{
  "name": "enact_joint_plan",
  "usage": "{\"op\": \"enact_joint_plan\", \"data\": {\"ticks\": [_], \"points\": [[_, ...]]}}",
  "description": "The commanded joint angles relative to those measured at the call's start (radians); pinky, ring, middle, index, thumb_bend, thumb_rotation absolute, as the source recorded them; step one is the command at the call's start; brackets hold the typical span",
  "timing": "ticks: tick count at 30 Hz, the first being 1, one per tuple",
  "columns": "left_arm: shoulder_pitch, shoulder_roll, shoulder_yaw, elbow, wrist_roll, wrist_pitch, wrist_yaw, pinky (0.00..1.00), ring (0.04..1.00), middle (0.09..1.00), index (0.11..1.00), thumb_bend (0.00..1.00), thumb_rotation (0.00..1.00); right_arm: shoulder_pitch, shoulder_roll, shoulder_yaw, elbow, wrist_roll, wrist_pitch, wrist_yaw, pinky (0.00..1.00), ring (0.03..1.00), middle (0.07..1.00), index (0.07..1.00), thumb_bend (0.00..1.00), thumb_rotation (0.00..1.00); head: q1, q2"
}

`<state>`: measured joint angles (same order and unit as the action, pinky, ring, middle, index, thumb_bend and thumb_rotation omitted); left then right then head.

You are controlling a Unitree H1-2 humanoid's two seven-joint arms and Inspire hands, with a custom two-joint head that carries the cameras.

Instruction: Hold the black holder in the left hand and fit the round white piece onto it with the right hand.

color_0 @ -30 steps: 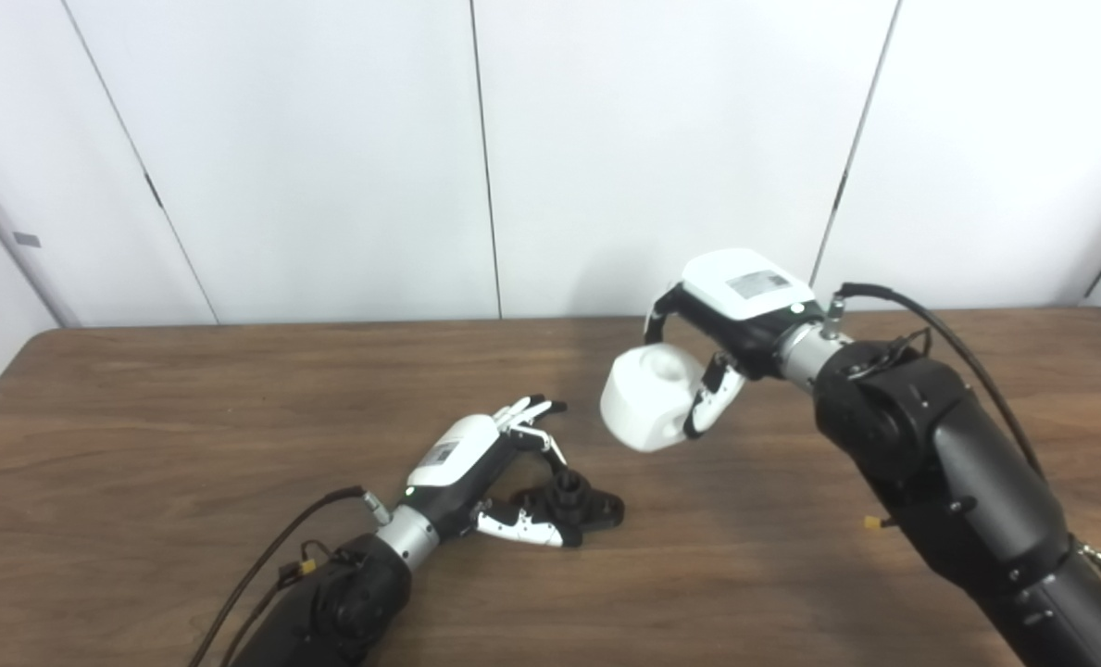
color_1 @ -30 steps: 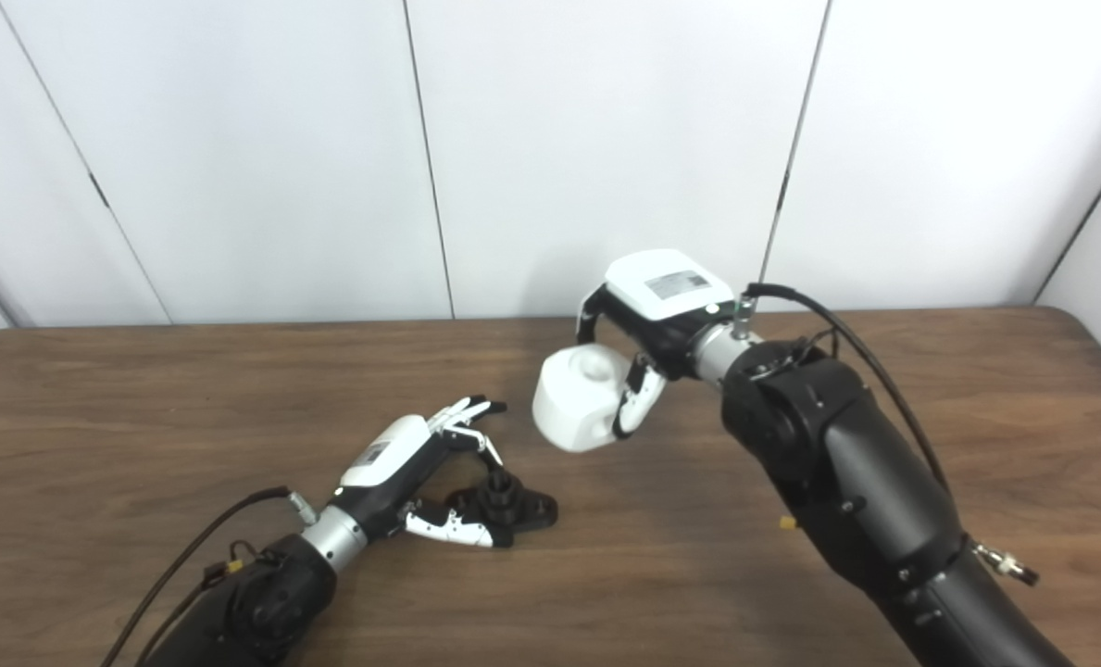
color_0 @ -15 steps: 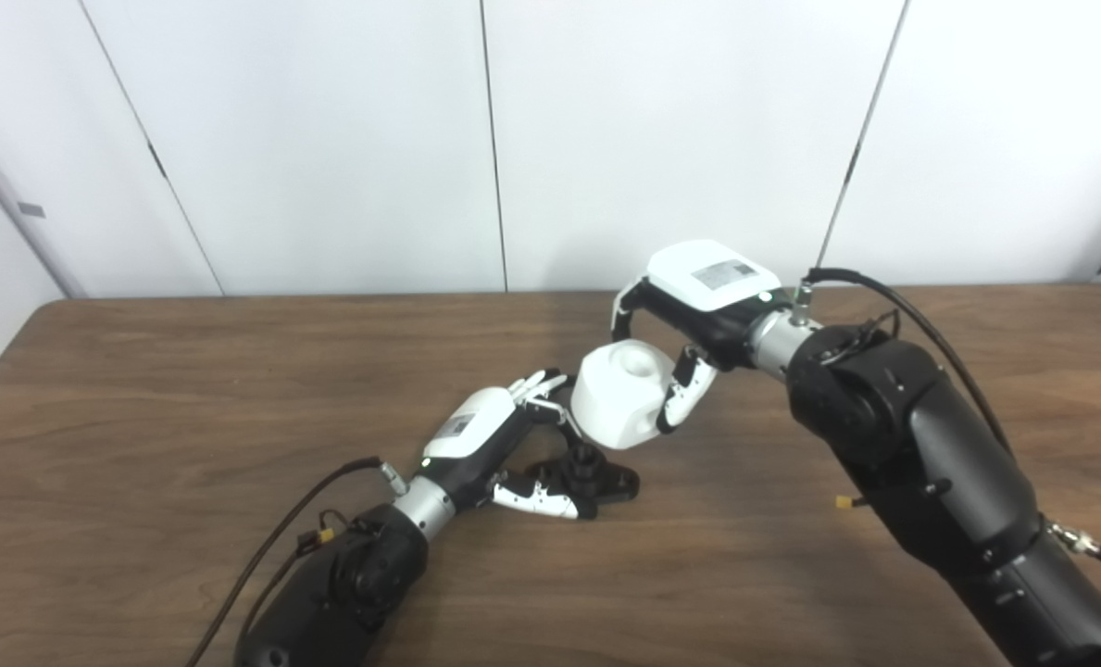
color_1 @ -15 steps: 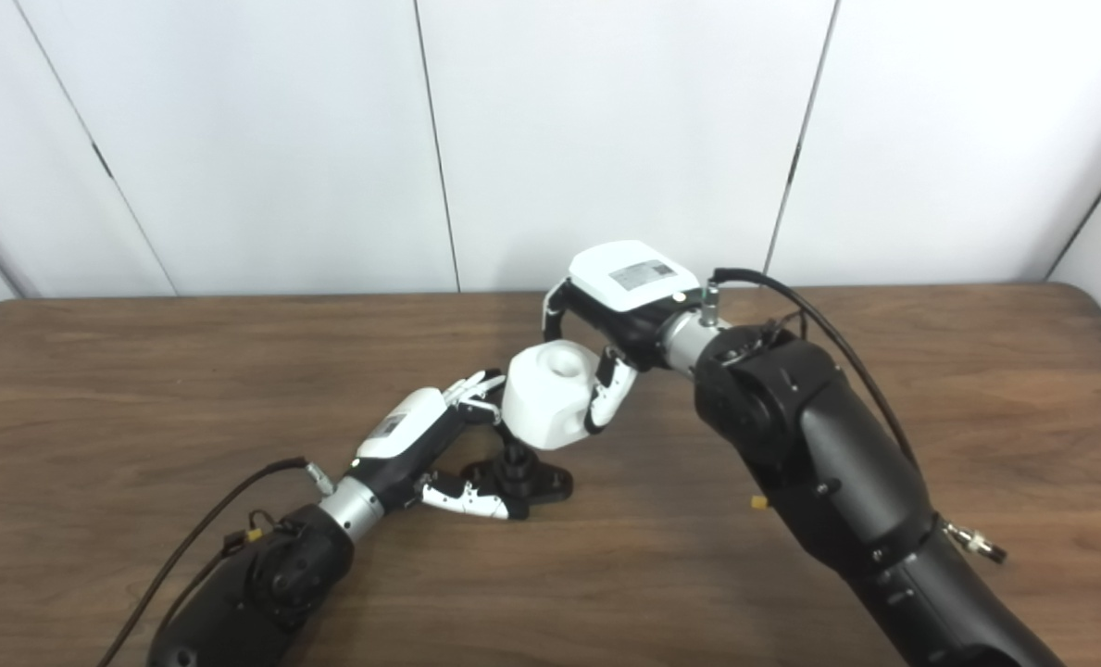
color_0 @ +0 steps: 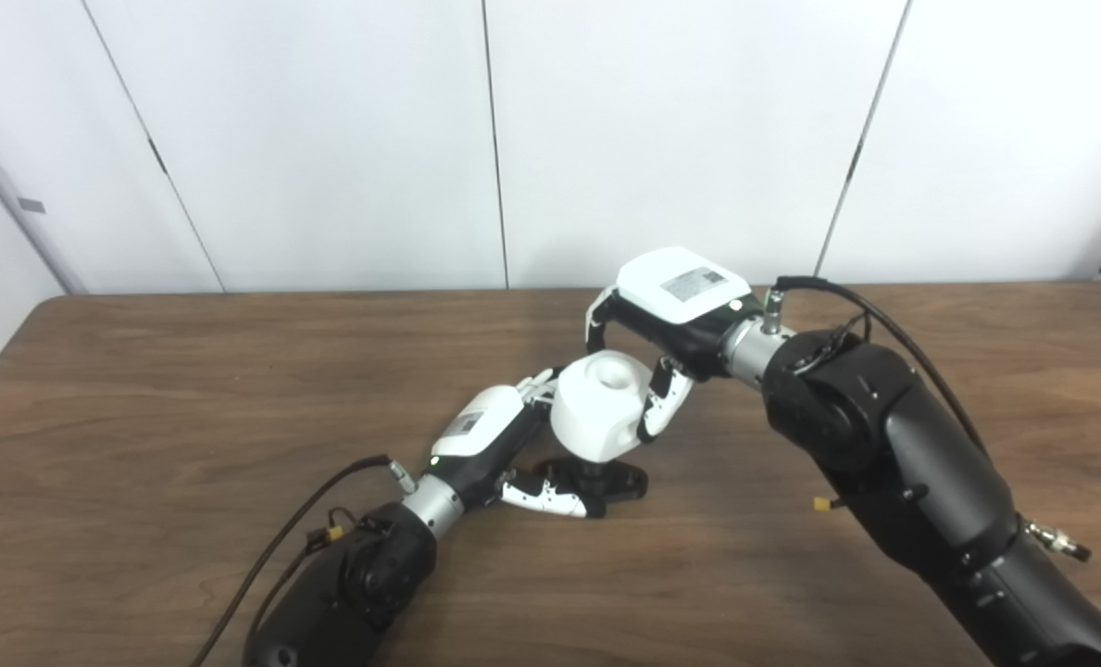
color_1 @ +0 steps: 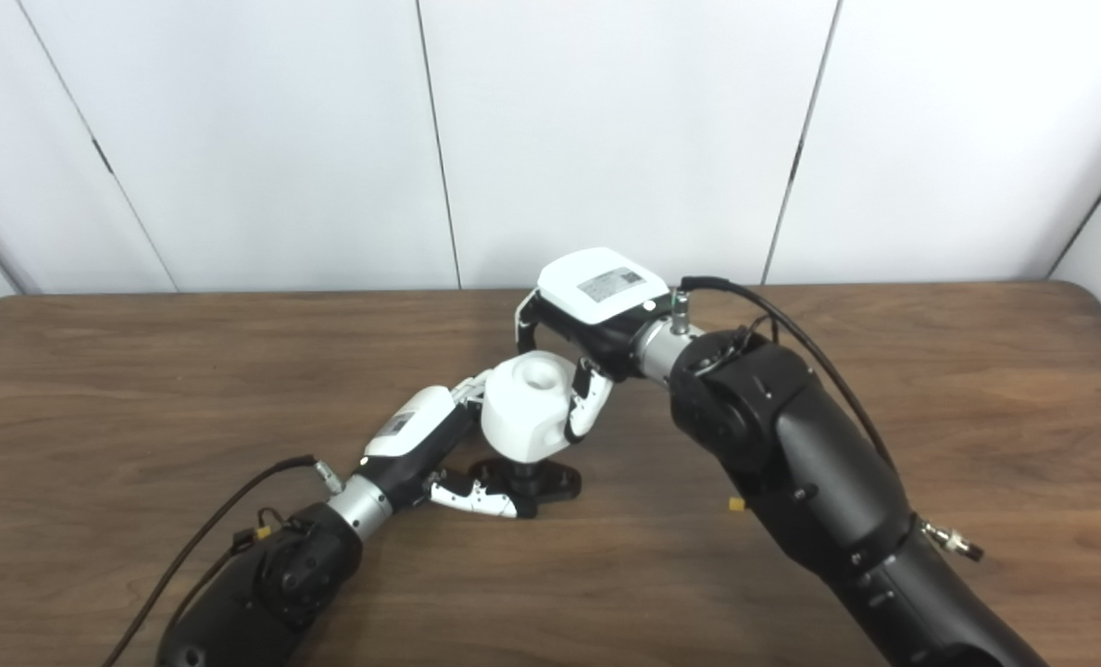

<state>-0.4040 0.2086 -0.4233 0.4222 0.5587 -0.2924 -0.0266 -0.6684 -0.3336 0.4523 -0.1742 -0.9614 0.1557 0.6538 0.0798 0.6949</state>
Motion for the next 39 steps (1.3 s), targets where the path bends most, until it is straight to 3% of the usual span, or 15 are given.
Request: {"op": "enact_joint_plan", "data": {"ticks": [1,22,29,39], "points": [[0.080,-0.027,-0.053,0.054,0.034,0.030,-0.034,0.97,1.000,0.943,0.482,0.52,0.06,-0.044,0.003,-0.006,-0.033,-0.013,-0.012,0.000,0.81,0.833,0.773,0.481,0.53,0.14,0.000,0.000],[0.075,-0.025,-0.052,0.052,0.029,0.035,-0.033,0.96,1.000,0.943,0.482,0.52,0.06,-0.023,-0.020,0.018,-0.028,0.021,-0.073,0.053,0.81,0.821,0.779,0.482,0.53,0.14,-0.006,0.014],[0.074,-0.025,-0.055,0.056,0.032,0.039,-0.028,0.95,1.000,0.951,0.483,0.52,0.06,-0.012,-0.017,0.026,-0.039,0.017,-0.070,0.063,0.82,0.824,0.788,0.482,0.53,0.14,-0.011,-0.010],[0.074,-0.031,-0.057,0.051,0.035,0.040,-0.022,0.97,1.000,0.942,0.483,0.52,0.06,-0.003,-0.007,0.048,-0.040,0.014,-0.093,0.071,0.86,0.830,0.785,0.483,0.53,0.14,0.002,-0.003]]}}
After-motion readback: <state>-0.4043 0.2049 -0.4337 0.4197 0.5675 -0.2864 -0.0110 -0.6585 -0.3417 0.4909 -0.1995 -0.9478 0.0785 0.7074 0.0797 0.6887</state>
